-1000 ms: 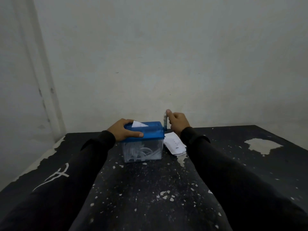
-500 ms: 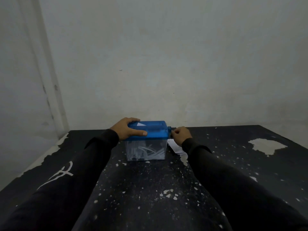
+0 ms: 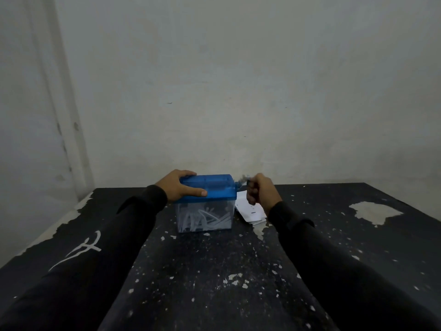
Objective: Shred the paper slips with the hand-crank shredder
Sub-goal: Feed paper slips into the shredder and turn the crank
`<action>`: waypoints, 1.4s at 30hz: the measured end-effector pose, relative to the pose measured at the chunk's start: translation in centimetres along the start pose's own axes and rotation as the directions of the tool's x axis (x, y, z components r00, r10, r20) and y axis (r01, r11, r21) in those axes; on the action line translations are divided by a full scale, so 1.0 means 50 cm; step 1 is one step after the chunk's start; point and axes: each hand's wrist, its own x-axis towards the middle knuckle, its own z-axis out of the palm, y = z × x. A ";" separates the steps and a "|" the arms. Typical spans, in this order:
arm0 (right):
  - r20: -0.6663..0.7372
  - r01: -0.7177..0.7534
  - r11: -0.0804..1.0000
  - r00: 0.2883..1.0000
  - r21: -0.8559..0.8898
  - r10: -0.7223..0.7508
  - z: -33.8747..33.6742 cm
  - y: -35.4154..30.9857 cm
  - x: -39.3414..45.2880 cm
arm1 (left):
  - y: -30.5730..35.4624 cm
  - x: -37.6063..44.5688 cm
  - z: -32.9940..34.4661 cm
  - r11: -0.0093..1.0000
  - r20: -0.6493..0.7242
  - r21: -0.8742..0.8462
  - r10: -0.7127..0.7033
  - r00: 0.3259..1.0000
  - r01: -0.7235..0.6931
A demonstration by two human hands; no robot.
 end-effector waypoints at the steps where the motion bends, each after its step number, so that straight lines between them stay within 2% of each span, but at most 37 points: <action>1: 0.013 0.001 1.000 1.000 0.002 -0.001 0.003 -0.011 0.010 | 0.000 0.000 0.001 1.000 -0.003 0.001 0.005 1.000 -0.005; 4: 0.025 0.002 0.996 1.000 -0.086 0.000 0.007 -0.030 0.048 | -0.001 -0.001 -0.001 1.000 -0.007 0.000 0.016 1.000 -0.016; 8: -0.134 -0.011 0.931 0.990 -0.366 -0.041 0.009 -0.024 0.093 | -0.007 0.001 0.000 1.000 -0.009 -0.006 0.018 1.000 -0.018; 11: -0.207 -0.022 0.891 0.975 -0.454 -0.081 0.013 0.001 0.099 | -0.008 0.001 0.002 1.000 -0.008 -0.015 0.023 1.000 -0.024; 15: -0.234 -0.067 0.811 0.968 -0.581 -0.087 -0.018 0.053 0.080 | -0.011 0.001 0.003 1.000 -0.014 -0.016 0.019 1.000 -0.019; 17: -0.238 -0.173 0.678 0.971 -0.714 -0.003 -0.051 0.093 0.073 | -0.015 0.001 0.004 0.999 -0.016 -0.028 0.018 1.000 -0.019; 19: -0.243 -0.296 0.535 0.955 -0.791 0.169 -0.073 0.123 0.063 | -0.017 0.003 0.005 0.999 -0.024 -0.035 0.021 1.000 -0.022; 20: -0.247 -0.333 0.499 0.941 -0.800 0.233 -0.080 0.136 0.061 | -0.016 0.003 0.004 0.999 -0.023 -0.035 0.025 0.999 -0.026; 22: -0.246 -0.346 0.497 0.934 -0.795 0.257 -0.088 0.150 0.062 | -0.015 0.005 0.004 0.999 -0.019 -0.039 0.033 0.999 -0.034; 33: -0.305 -0.340 0.590 0.938 -0.732 0.163 -0.113 0.130 0.058 | -0.022 0.008 0.005 0.997 -0.015 -0.068 0.027 1.000 -0.028; 38: -0.281 -0.320 0.630 0.945 -0.707 0.166 -0.111 0.131 0.049 | -0.024 0.007 0.004 0.997 -0.014 -0.071 0.022 1.000 -0.023; 42: -0.331 -0.301 0.663 0.940 -0.685 0.084 -0.119 0.133 0.048 | -0.027 0.010 0.005 0.997 -0.013 -0.071 0.019 1.000 -0.020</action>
